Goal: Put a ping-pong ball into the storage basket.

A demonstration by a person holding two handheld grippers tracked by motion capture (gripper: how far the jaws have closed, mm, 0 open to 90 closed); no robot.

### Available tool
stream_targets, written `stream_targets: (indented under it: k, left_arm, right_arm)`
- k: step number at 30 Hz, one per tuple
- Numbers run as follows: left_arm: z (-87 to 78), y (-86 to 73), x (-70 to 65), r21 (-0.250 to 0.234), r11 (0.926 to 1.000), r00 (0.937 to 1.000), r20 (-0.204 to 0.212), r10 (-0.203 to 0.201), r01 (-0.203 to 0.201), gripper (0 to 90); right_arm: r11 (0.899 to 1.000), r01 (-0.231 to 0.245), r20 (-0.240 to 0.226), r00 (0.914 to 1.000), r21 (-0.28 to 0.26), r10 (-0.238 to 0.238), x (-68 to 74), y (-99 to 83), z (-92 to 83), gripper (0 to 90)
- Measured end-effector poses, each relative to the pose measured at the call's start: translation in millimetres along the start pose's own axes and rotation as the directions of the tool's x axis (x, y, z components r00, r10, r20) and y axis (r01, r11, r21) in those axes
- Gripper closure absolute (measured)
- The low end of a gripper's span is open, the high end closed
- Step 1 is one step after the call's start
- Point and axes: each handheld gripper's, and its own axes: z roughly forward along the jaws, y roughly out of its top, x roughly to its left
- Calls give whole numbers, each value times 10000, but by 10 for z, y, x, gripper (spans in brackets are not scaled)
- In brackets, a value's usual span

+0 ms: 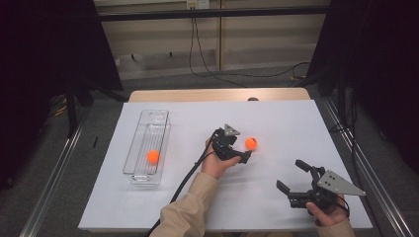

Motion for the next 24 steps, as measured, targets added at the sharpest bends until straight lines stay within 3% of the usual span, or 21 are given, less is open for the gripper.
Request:
stream_targets:
  k: [24]
  left_arm:
    - [71,32,21,-104,9999,9999,-138,-87,85,103]
  right_arm:
    - [10000,-14,-9,10000,23,14,2,0,2,38]
